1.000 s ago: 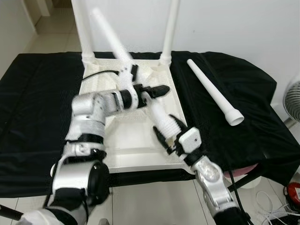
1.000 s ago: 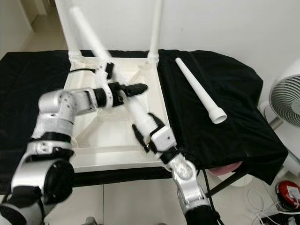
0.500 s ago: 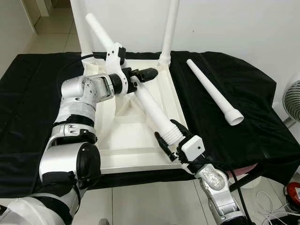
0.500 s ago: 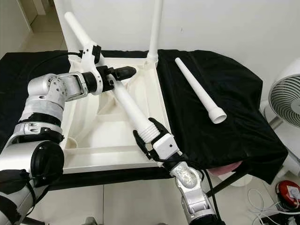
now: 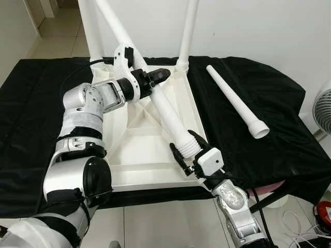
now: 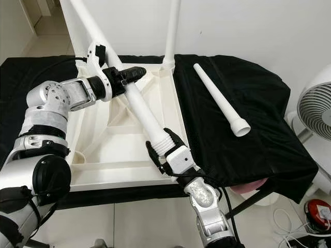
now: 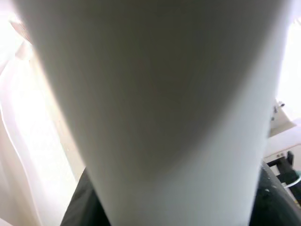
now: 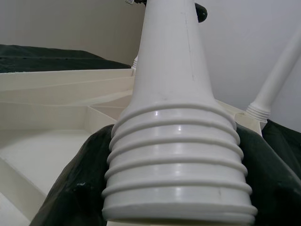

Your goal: Building children table

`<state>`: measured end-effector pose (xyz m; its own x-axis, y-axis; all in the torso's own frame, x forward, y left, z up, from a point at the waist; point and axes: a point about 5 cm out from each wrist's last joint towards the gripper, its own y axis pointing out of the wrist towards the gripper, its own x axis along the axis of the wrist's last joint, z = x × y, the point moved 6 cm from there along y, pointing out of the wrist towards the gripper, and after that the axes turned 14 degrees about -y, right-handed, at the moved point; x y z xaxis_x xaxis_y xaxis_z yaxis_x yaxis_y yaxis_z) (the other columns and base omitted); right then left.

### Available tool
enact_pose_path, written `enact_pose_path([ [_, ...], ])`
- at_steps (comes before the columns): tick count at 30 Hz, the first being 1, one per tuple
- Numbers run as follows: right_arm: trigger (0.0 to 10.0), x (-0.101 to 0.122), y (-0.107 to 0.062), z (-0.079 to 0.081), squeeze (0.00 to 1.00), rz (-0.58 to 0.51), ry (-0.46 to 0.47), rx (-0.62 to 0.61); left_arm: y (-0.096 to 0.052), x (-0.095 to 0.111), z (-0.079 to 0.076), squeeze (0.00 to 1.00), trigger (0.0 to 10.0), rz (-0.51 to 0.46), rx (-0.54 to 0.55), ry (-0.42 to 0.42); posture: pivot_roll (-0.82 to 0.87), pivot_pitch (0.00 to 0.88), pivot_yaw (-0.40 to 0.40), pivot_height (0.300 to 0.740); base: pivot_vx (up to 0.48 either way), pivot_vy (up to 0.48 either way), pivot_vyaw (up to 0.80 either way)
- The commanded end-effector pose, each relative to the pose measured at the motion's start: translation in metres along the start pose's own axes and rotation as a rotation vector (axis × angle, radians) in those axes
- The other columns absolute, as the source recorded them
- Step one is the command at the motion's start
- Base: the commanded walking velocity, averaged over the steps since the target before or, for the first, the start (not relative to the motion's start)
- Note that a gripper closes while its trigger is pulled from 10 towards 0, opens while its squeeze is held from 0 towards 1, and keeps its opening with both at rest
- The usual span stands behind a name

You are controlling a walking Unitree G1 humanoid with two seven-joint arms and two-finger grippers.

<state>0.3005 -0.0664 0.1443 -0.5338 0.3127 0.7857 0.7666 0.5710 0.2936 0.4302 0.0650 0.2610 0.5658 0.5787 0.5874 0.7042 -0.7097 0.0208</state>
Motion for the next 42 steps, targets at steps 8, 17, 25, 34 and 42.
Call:
enact_pose_path([
  [8, 10.0, -0.010, -0.004, -0.001, 1.00, 0.041, 0.076, -0.005, 0.005, 0.010, -0.011, 0.00, 0.0, -0.028, -0.025, -0.045, -0.10, 0.000, 0.001, 0.740, 0.000, 0.000, 0.00],
  [17, 10.0, -0.005, 0.002, -0.016, 1.00, 0.043, 0.130, -0.053, 0.003, 0.021, -0.030, 0.00, 0.0, -0.076, -0.097, 0.012, -0.10, 0.000, 0.000, 0.740, 0.000, 0.000, 0.00],
  [25, 10.0, 0.008, 0.013, -0.032, 0.00, 0.018, 0.190, -0.044, 0.004, 0.025, -0.041, 0.00, 10.0, -0.123, -0.079, 0.300, -0.10, 0.000, -0.003, 0.740, 0.000, 0.000, 0.00],
  [34, 10.0, 0.006, 0.025, -0.046, 0.00, 0.085, 0.172, -0.017, 0.004, 0.024, -0.058, 0.00, 10.0, -0.181, -0.100, 0.482, -0.10, 0.000, -0.014, 0.740, 0.000, 0.000, 0.00],
  [42, 10.0, 0.004, 0.048, -0.054, 0.00, 0.139, 0.081, 0.017, 0.009, 0.014, -0.084, 0.00, 10.0, -0.285, -0.081, 0.680, -0.08, 0.000, -0.030, 0.740, 0.000, 0.000, 0.00],
])
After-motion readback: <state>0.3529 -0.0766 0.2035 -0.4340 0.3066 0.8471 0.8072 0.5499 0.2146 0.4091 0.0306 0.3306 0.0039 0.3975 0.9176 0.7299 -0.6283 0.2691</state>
